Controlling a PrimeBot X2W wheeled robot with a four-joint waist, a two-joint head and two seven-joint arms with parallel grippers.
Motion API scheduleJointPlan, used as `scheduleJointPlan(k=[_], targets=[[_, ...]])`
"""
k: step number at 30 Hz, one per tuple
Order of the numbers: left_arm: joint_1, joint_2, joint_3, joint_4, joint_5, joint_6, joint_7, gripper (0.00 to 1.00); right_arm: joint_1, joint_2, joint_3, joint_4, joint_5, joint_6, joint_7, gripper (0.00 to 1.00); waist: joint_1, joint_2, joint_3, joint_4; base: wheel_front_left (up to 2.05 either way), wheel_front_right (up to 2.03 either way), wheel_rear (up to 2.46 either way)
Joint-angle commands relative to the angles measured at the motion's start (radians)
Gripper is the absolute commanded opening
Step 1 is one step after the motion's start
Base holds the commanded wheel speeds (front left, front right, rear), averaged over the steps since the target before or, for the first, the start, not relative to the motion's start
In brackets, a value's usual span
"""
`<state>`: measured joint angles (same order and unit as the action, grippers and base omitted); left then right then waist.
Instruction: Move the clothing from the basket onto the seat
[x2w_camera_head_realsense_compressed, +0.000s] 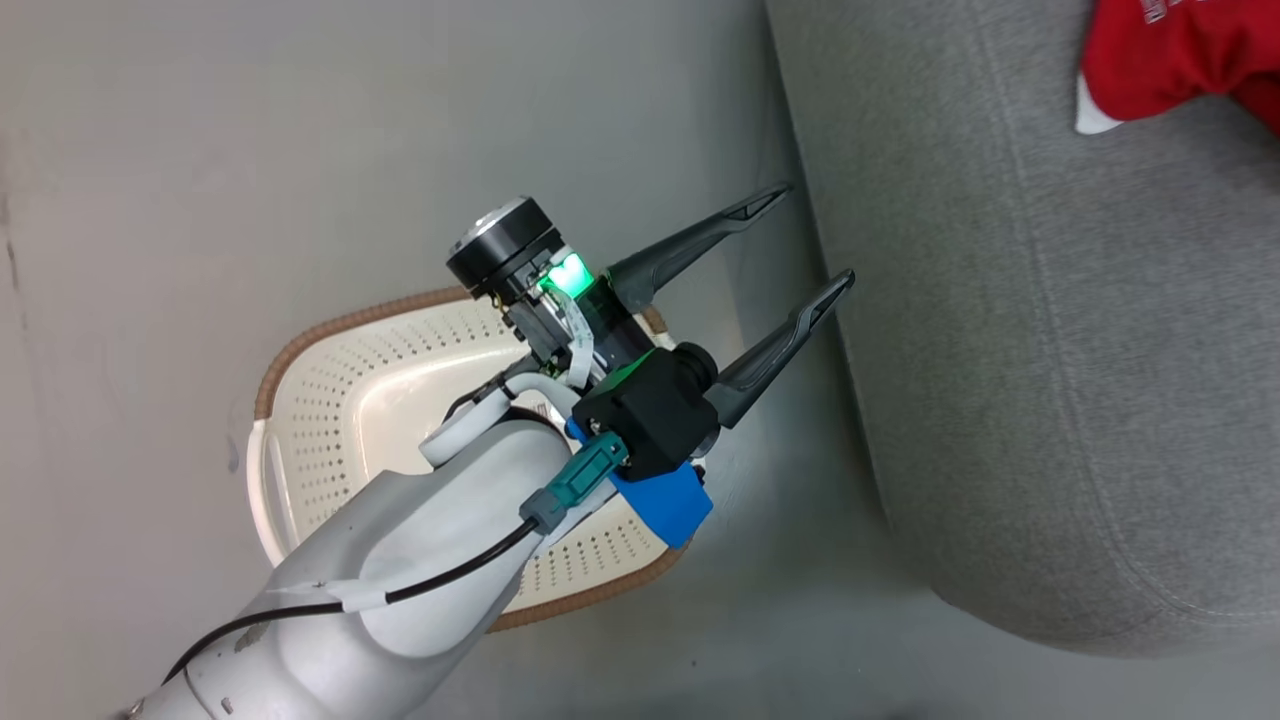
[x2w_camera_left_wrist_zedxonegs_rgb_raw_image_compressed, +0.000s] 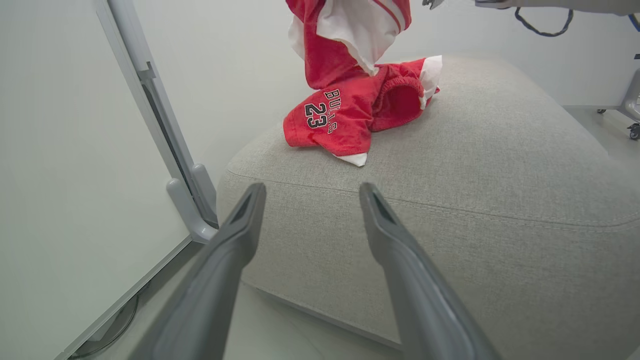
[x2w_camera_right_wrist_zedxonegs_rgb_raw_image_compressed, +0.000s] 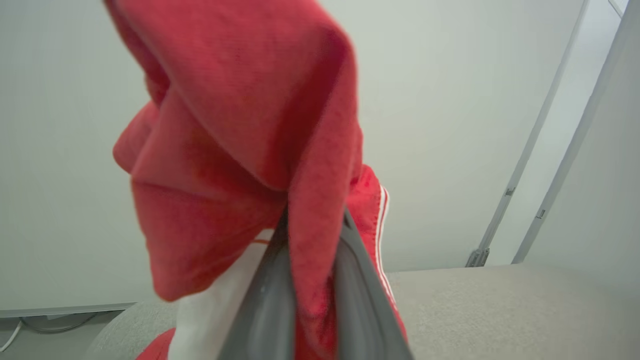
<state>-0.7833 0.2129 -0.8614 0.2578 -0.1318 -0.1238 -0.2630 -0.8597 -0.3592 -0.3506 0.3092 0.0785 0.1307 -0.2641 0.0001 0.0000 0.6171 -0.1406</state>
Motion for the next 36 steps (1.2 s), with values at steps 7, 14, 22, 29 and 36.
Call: scheduleJointPlan(k=[7, 14, 22, 29, 36], targets=[[-0.045, -0.001, -0.005, -0.007, 0.009, -0.002, -0.003, 1.00, -0.049, -0.001, -0.009, 0.161, -0.008, 0.000, 0.000, 0.00, -0.0001, 0.0000, 0.070, 0.029, 0.00, 0.00, 0.00], [-0.048, -0.013, -0.005, -0.006, 0.005, -0.002, -0.003, 1.00, -0.041, -0.012, -0.014, 0.311, 0.001, 0.000, 0.000, 0.00, -0.0001, 0.0000, 0.077, 0.044, 0.00, 0.00, 0.00], [-0.029, -0.015, 0.005, -0.004, -0.001, 0.004, -0.003, 1.00, -0.021, -0.008, -0.018, 0.355, 0.022, 0.000, 0.000, 1.00, -0.0001, 0.0000, 0.044, 0.045, 0.00, 0.00, 0.00], [0.009, -0.027, 0.027, -0.008, -0.014, 0.019, -0.003, 1.00, 0.116, 0.007, -0.025, 0.270, 0.023, 0.000, 0.000, 1.00, -0.0001, 0.0000, -0.033, 0.050, 0.00, 0.00, 0.00], [0.076, -0.026, 0.077, -0.010, -0.039, 0.042, -0.003, 1.00, 0.287, 0.043, -0.005, 0.127, 0.007, 0.000, 0.000, 1.00, -0.0001, 0.0000, -0.136, 0.054, 0.00, 0.00, 0.00]])
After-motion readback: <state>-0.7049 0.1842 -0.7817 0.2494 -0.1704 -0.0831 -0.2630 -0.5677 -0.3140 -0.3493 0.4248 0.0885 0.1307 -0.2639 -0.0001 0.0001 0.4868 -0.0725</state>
